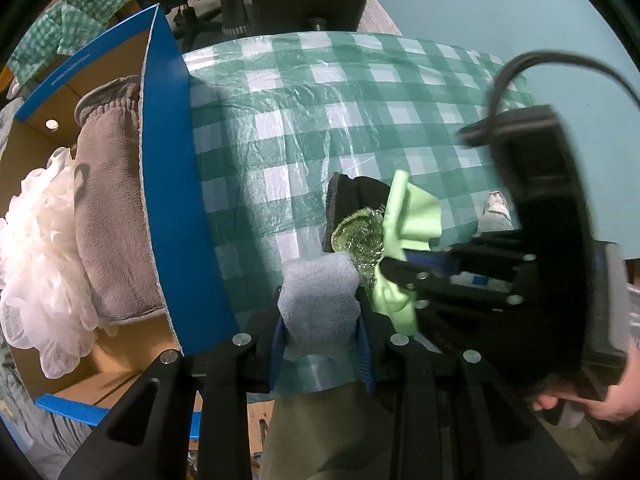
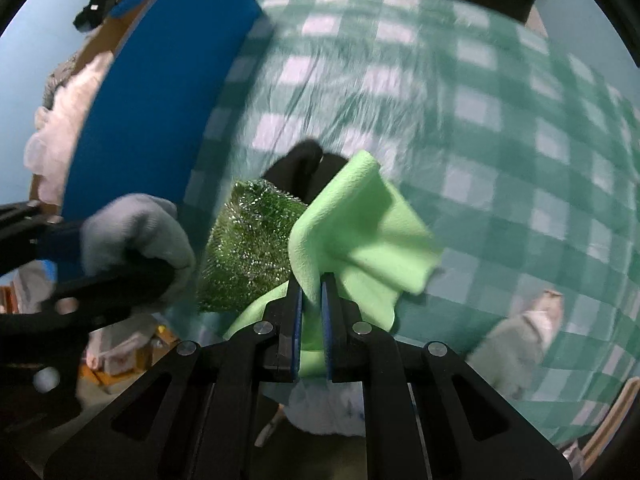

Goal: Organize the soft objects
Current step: 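Lift the green cloth with the right tool while the left tool holds the sock, then carry the green cloth and grey sock over the cardboard box with both tools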

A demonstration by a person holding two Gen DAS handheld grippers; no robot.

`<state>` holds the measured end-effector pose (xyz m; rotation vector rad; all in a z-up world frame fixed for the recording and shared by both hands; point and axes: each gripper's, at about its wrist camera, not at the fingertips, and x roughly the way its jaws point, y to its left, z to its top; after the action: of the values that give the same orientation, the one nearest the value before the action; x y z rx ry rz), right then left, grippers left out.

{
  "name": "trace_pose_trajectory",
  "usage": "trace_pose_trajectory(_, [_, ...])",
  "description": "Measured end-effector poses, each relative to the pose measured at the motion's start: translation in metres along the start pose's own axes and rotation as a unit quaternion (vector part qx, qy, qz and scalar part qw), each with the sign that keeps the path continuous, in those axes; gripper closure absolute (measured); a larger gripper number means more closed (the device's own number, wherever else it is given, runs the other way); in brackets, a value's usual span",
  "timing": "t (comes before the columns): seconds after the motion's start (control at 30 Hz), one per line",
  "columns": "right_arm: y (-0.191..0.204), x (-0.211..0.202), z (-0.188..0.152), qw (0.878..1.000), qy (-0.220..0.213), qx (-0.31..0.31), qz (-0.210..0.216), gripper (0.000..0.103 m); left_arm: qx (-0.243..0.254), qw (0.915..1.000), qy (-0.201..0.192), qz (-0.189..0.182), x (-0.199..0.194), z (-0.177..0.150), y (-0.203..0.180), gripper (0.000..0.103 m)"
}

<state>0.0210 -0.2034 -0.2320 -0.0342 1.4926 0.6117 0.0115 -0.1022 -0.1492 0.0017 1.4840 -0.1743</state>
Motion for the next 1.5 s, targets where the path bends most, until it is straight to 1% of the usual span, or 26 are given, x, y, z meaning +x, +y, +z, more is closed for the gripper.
trace_pose_trajectory(0.13, [0.0, 0.01, 0.002, 1.0, 0.01, 0.007, -0.002, 0.095, -0.007, 1.0, -0.002, 0.004, -0.008, -0.002, 0.004, 0.074])
trace_pose_trajectory(0.27, [0.0, 0.012, 0.005, 1.0, 0.011, 0.014, -0.008, 0.095, -0.017, 0.9997, -0.018, -0.003, -0.026, -0.003, 0.012, 0.074])
trace_pose_trajectory(0.47, [-0.001, 0.014, 0.008, 1.0, 0.009, 0.022, -0.007, 0.096, -0.038, 0.9987, -0.033, -0.003, -0.052, -0.006, 0.033, 0.074])
trace_pose_trajectory(0.63, [-0.008, 0.01, 0.003, 1.0, 0.005, 0.025, -0.008, 0.099, -0.061, 0.9973, -0.04, -0.012, -0.068, -0.011, 0.052, 0.074])
trace_pose_trajectory(0.8, [-0.013, 0.009, 0.003, 1.0, 0.006, 0.026, -0.013, 0.099, -0.079, 0.9951, -0.058, -0.014, -0.091, -0.017, 0.069, 0.074])
trace_pose_trajectory(0.97, [-0.01, 0.009, 0.004, 0.999, 0.004, 0.029, -0.016, 0.099, -0.093, 0.993, -0.071, -0.013, -0.108, -0.022, 0.083, 0.074])
trace_pose_trajectory(1.07, [-0.009, 0.008, 0.003, 0.999, 0.003, 0.033, -0.017, 0.099, -0.098, 0.9923, -0.076, -0.006, -0.115, -0.025, 0.093, 0.074])
trace_pose_trajectory(1.2, [-0.006, -0.003, 0.001, 0.999, -0.017, 0.027, -0.013, 0.099, -0.107, 0.9916, -0.071, 0.009, -0.108, -0.026, 0.107, 0.074])
trace_pose_trajectory(1.33, [0.001, -0.028, 0.001, 0.999, -0.04, 0.016, -0.02, 0.099, -0.112, 0.9912, -0.071, 0.006, -0.103, -0.027, 0.111, 0.074])
trace_pose_trajectory(1.5, [0.007, -0.056, 0.006, 0.998, -0.059, 0.02, -0.016, 0.099, -0.109, 0.9915, -0.07, -0.001, -0.098, -0.028, 0.112, 0.074])
